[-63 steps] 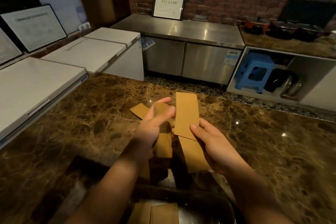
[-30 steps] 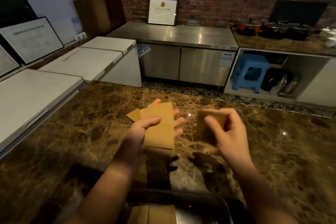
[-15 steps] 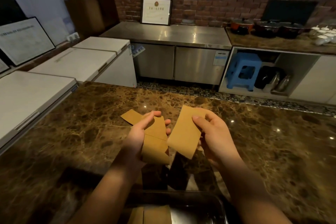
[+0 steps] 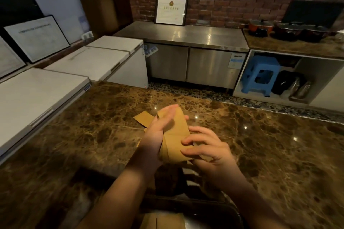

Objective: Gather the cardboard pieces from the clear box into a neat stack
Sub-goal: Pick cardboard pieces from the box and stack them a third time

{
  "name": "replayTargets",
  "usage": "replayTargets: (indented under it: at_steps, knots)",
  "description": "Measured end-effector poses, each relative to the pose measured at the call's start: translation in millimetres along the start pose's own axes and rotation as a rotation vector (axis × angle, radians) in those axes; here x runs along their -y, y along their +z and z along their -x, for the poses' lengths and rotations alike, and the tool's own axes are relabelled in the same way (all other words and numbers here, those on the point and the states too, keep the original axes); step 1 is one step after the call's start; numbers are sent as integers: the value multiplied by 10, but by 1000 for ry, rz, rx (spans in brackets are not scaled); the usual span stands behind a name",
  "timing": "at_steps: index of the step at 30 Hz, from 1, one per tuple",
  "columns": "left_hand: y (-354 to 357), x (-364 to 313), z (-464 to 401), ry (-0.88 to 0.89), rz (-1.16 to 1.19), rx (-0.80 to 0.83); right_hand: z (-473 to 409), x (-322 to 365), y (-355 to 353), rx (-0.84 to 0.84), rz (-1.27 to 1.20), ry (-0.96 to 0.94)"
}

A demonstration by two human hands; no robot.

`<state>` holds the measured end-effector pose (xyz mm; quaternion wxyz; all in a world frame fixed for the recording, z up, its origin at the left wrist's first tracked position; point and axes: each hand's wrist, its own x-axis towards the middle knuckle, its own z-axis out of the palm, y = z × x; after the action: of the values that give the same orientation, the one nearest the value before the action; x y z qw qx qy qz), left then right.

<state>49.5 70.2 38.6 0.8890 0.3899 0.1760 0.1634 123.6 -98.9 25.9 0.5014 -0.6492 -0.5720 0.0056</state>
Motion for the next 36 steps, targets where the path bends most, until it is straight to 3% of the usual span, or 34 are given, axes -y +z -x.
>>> replayTargets:
  at_steps: [4, 8, 11, 13, 15, 18, 22, 26, 30, 33, 36]
  knots:
    - [-37, -7, 7, 15, 69, 97, -9, -2, -4, 116, 148, -18]
    - [-164, -56, -1, -10, 189, -72, -103, -50, 107, 352, 233, -10]
    - [-305, -100, 41, -237, 284, -121, -212, -133, 344, 279, 251, 13]
    - [-470, -114, 54, -196, 257, -189, -262, -204, 537, 261, 240, 17]
    - [-674, -161, 86, -90, 245, -287, -333, -281, 684, 355, 182, 24]
    - [-1024, -278, 165, -47, 278, -417, -650, -548, 724, 462, 105, 234]
    - [-1261, -274, 229, -38, 281, -487, -1142, -1125, 722, 475, 278, 591]
    - [-1276, -201, 222, -57, 318, -486, -1270, -1314, 963, 672, 448, 707]
    - [-1249, -200, 209, -1, 313, -501, -1305, -1274, 987, 754, 540, 812]
    - [-1203, -173, 197, -28, 306, -486, -1219, -1183, 789, 887, 492, 863]
    - [-1115, -118, 163, -54, 292, -472, -1028, -1070, 450, 923, 274, 956]
